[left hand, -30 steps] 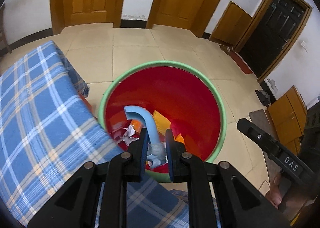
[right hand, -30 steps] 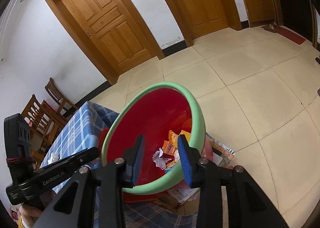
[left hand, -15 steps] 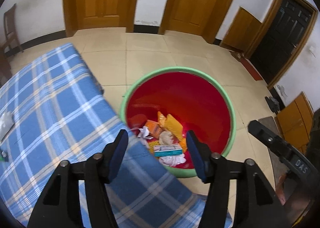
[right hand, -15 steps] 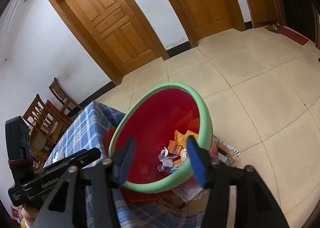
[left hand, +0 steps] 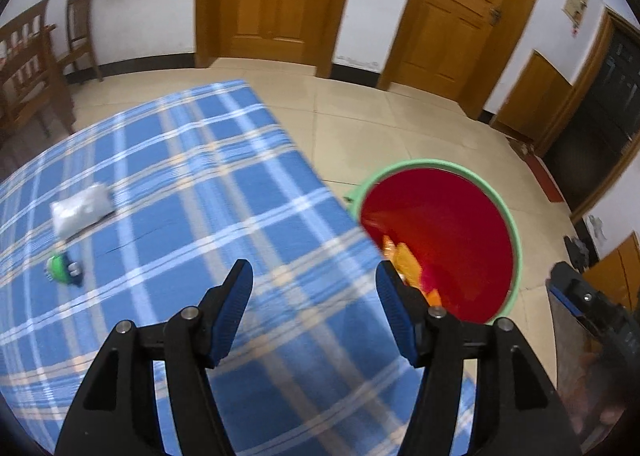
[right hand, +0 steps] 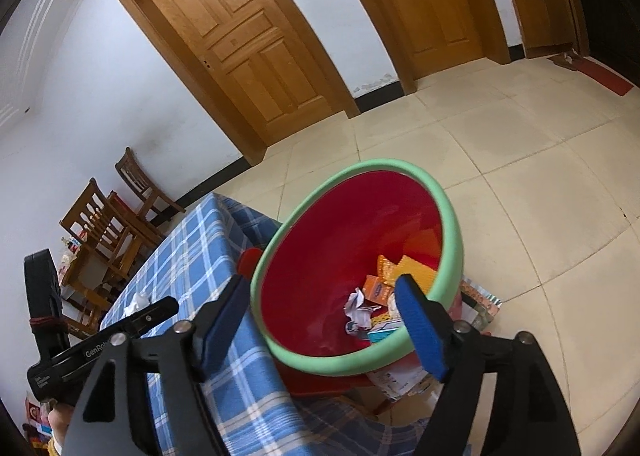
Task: Collect trash
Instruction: 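Move both tools back over the table toward the figure toy and foam bag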
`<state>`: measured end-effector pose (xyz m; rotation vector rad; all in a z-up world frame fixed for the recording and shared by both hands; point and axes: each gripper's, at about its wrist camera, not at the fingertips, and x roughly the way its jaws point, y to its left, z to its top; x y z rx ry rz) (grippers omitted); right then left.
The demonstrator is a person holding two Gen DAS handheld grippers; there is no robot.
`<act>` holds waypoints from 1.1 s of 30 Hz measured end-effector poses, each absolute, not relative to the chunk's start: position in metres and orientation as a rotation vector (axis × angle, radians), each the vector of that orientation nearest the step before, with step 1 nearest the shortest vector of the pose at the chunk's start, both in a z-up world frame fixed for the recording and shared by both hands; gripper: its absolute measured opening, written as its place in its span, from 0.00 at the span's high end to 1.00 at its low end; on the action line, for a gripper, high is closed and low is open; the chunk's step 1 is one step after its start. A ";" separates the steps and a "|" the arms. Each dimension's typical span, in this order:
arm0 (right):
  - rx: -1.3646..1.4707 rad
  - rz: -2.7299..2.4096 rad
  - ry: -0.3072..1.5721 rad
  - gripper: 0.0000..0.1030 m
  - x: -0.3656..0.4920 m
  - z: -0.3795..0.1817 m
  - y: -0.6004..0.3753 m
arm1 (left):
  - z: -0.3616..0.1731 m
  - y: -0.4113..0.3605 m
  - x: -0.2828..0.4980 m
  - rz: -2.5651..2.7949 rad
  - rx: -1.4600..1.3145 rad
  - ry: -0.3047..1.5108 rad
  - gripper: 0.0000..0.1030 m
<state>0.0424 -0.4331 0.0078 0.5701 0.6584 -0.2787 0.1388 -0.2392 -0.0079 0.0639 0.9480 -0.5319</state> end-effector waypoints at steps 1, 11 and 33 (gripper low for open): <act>0.568 -0.274 0.662 0.23 0.044 0.008 -0.430 | -0.007 -0.234 0.140 -0.519 0.058 0.947 0.38; 0.547 -0.259 0.688 0.17 0.052 0.008 -0.409 | -0.005 -0.179 0.153 -0.416 0.007 0.929 0.32; 0.461 -0.223 0.763 0.17 0.082 0.008 -0.365 | -0.029 -0.069 0.196 -0.194 -0.032 0.917 0.31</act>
